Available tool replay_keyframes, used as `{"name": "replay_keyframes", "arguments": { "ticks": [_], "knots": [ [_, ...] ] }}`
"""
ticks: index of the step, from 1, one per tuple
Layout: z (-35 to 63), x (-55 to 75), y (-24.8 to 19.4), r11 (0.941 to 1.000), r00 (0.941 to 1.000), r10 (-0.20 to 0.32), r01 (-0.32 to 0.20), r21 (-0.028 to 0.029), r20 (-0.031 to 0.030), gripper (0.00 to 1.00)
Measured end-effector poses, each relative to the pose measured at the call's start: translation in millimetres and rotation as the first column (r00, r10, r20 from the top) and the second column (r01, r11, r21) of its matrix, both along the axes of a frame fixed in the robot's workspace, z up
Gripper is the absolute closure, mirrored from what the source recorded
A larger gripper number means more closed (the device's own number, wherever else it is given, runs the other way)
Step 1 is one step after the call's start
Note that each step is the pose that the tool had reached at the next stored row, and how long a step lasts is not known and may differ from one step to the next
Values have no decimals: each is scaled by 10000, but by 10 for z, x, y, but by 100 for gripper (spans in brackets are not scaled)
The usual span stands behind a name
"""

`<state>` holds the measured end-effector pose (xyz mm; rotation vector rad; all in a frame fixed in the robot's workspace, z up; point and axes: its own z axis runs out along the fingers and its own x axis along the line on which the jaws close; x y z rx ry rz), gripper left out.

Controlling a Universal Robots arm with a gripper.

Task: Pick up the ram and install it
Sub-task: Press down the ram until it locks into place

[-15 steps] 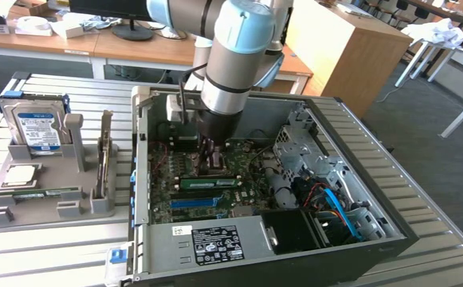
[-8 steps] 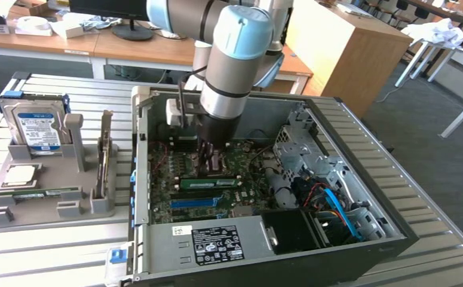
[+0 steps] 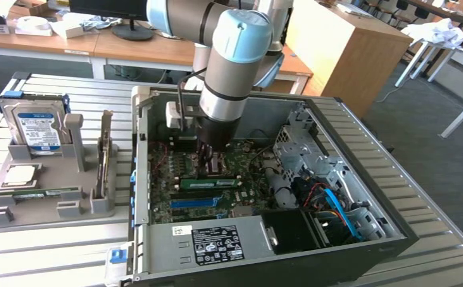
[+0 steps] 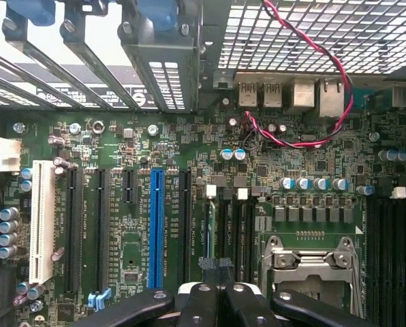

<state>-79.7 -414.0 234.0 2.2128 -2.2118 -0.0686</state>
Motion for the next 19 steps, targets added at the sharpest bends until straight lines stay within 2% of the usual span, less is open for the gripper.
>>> {"name": "replay_keyframes", "arguments": {
  "ticks": [19],
  "knots": [
    [-65, 0, 0, 10000, 10000, 0, 0, 0, 0, 90]
  ]
}}
